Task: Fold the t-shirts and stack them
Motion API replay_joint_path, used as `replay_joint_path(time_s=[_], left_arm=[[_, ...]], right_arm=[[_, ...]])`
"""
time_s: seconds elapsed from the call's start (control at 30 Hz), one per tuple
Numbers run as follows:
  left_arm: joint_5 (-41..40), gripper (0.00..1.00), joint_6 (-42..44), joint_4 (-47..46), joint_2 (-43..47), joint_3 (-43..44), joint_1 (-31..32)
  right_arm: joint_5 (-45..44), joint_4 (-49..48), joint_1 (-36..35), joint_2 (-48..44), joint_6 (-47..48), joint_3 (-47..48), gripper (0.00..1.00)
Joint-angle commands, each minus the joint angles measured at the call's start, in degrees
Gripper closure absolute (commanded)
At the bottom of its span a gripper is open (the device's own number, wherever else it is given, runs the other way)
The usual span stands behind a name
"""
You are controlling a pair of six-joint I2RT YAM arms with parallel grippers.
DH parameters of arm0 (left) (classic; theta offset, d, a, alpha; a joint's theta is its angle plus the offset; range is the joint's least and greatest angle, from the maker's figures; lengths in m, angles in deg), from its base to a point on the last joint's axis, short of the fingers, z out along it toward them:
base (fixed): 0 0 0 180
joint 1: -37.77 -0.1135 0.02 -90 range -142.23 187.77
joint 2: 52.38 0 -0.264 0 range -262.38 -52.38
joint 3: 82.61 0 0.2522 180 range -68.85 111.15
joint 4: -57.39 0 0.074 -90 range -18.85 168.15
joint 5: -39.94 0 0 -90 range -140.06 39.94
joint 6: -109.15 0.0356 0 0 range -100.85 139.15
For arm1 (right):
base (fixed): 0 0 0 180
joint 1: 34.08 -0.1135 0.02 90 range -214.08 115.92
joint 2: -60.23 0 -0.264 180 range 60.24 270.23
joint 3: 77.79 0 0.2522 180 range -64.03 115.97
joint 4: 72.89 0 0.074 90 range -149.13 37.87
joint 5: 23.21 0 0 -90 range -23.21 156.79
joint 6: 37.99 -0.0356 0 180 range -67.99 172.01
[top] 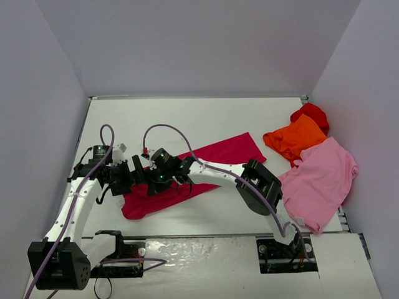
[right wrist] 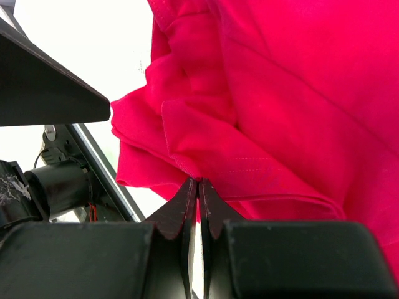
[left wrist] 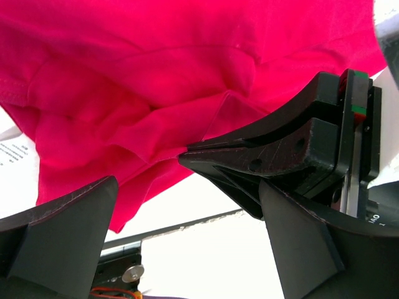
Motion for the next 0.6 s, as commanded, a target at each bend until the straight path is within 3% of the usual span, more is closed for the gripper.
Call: replay_joint_path(time_s=[0.0, 0.17, 0.47, 0.53, 0.57], left_arm=[[0.59, 0.03, -0.76, -7.32, -0.34, 2.72, 0.18], [0.10, 0.03, -1.07, -7.24, 0.30, 3.54, 0.18], [-5.08, 0.03, -4.97, -8.43, 12.00, 8.55, 0.14], [-4.68, 0.03, -5.21, -7.79, 12.37, 9.80, 0.10], [-4.42, 0.03, -5.54, -7.62, 12.52, 10.31, 0.10]], right_arm=[[5.42, -4.67, -6.84, -6.19, -0.50, -0.40, 1.00], [6.44, -5.46, -8.72, -8.79, -1.70, -2.17, 1.00], [10.66, -10.71, -10.05, -14.17, -5.18, -7.72, 1.00], [12.81, -14.12, -10.24, -15.30, -6.99, -9.08, 0.95], [13.74, -15.49, -10.33, -15.70, -7.74, -9.63, 0.87]])
